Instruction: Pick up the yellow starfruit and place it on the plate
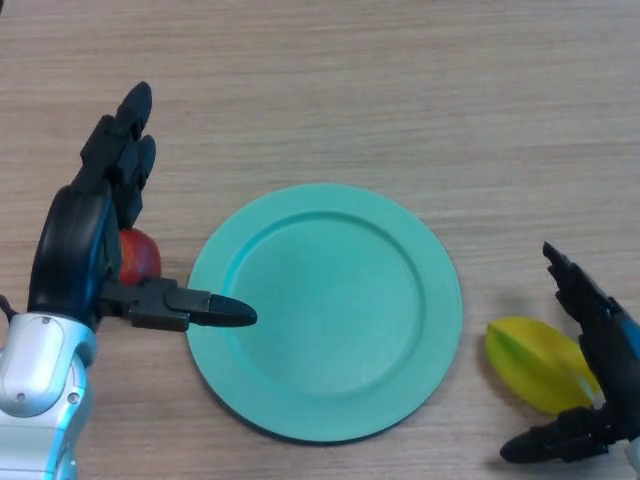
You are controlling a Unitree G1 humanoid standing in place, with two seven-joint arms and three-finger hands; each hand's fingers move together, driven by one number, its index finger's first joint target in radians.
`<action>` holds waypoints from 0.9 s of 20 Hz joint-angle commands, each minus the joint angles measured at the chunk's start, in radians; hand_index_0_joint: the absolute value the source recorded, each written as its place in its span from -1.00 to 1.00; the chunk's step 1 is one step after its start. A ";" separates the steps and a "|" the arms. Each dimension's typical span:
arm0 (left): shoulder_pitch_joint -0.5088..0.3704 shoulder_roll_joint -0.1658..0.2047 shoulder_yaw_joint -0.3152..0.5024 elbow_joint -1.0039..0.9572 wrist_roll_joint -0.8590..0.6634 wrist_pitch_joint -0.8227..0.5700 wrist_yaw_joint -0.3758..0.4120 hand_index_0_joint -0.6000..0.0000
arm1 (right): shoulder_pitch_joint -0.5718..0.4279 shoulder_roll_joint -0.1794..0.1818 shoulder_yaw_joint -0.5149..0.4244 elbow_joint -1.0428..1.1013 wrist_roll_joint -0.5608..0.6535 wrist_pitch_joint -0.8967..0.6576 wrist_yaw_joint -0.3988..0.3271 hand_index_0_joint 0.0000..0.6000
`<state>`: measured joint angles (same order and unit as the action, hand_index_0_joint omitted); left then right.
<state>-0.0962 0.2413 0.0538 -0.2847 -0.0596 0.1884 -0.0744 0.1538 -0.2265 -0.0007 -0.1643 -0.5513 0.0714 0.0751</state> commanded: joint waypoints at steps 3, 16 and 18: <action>-0.023 0.033 0.082 -0.067 -0.018 -0.166 0.021 1.00 | -0.006 -0.034 -0.045 -0.001 -0.062 -0.120 -0.080 0.83; -0.058 0.036 0.077 -0.054 -0.062 -0.139 0.022 1.00 | -0.159 -0.013 0.023 -0.112 0.032 -0.005 0.029 1.00; -0.060 0.037 0.078 -0.055 -0.073 -0.145 0.019 1.00 | -0.222 -0.001 0.055 -0.100 0.028 -0.010 0.023 1.00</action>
<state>-0.1170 0.2487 0.0834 -0.2875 -0.1055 0.1864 -0.0711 -0.0434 -0.2182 0.0886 -0.2075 -0.5428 0.1491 0.1335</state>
